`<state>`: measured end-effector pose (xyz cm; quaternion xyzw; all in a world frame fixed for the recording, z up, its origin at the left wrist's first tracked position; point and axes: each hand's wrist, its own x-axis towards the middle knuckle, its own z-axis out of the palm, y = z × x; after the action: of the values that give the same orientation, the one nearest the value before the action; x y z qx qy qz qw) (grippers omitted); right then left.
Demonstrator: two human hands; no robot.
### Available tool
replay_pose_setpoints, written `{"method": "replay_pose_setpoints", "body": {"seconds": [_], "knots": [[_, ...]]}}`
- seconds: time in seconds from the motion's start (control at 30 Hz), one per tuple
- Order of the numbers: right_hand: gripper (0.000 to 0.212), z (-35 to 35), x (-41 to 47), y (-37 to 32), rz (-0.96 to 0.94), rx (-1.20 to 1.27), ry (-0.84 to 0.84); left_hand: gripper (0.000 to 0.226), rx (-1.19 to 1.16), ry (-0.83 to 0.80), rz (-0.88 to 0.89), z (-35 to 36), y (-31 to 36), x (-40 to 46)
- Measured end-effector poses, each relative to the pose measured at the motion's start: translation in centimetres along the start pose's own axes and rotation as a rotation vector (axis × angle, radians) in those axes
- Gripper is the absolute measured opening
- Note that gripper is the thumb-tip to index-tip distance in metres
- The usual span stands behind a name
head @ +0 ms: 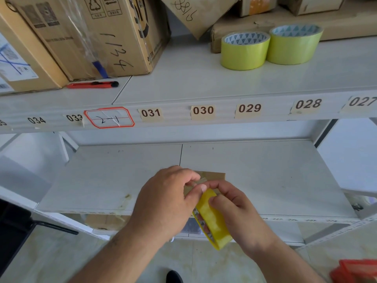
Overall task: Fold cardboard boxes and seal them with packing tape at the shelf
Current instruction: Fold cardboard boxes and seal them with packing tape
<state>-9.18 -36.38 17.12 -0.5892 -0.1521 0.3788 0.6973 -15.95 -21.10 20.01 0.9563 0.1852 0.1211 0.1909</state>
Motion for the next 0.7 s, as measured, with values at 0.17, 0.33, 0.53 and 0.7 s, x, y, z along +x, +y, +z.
{"method": "replay_pose_setpoints", "body": {"seconds": [0.17,0.33,0.53,0.7], "knots": [[0.028,-0.01,0.05,0.09,-0.010,0.005,0.002,0.023,-0.028,-0.009,-0.015,-0.15,0.36,-0.02],[0.028,-0.10,0.25,0.38,-0.013,0.009,-0.007,0.019,-0.070,-0.007,-0.026,0.03,0.43,-0.17],[0.028,-0.26,0.44,0.74,-0.019,0.015,-0.014,0.011,-0.147,-0.007,-0.044,0.36,0.45,-0.27],[0.029,-0.41,0.63,0.93,-0.033,0.021,-0.033,0.012,-0.178,0.010,-0.050,0.59,0.36,-0.26]]}}
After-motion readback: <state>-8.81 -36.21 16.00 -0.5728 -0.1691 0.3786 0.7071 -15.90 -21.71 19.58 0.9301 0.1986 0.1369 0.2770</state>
